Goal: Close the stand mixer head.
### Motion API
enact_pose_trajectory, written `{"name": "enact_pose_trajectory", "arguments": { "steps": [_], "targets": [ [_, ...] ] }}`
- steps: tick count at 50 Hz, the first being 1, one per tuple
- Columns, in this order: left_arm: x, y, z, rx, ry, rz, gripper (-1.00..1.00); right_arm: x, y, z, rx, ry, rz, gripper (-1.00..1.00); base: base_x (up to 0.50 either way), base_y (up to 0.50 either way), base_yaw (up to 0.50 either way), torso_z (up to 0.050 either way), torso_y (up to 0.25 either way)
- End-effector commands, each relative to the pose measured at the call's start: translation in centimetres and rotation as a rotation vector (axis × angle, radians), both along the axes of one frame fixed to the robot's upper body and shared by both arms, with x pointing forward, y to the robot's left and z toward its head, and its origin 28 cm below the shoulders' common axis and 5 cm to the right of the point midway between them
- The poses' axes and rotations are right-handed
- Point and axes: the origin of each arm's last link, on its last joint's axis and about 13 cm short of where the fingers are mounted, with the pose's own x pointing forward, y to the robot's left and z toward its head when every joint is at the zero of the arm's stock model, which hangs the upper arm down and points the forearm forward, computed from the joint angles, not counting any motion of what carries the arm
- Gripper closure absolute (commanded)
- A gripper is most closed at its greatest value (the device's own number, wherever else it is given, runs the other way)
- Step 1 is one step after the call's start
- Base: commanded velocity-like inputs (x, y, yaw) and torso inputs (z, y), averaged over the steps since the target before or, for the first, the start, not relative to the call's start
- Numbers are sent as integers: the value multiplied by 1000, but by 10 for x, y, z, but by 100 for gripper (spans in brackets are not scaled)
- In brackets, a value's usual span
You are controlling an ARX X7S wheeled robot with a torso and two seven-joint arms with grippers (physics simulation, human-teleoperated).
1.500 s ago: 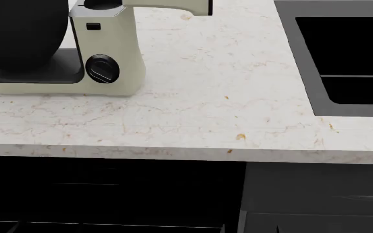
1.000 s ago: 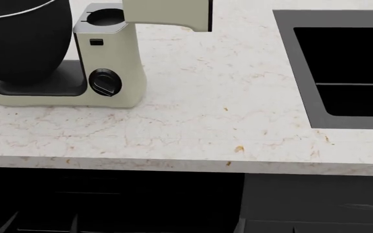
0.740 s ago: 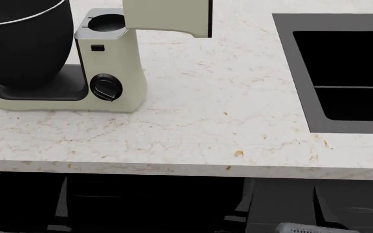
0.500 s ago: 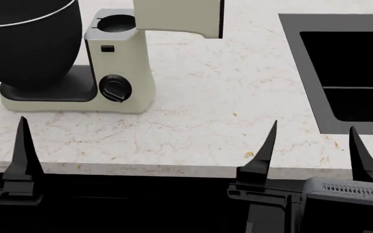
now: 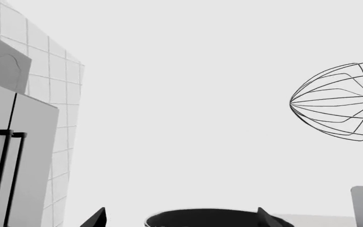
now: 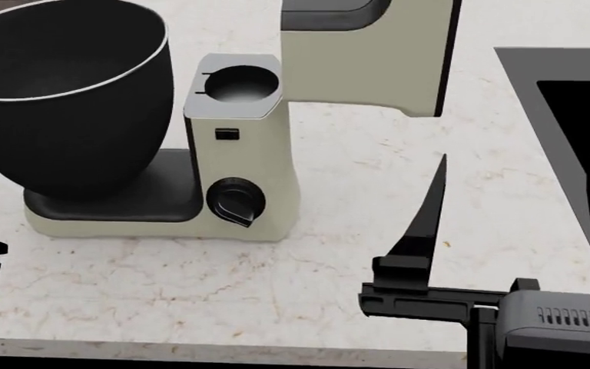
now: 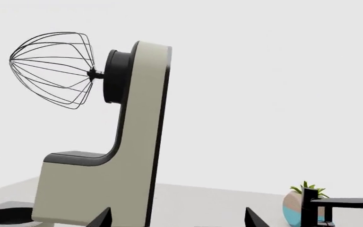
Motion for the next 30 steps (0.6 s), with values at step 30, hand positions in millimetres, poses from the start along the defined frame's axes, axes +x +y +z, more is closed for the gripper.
{"name": "enact_pose_trajectory", "arguments": {
  "steps": [30],
  "targets": [
    [-20, 10, 24, -18, -94, 23, -100, 0, -80, 88, 28, 206, -251, -100, 133, 0, 0, 0, 0]
  ]
}}
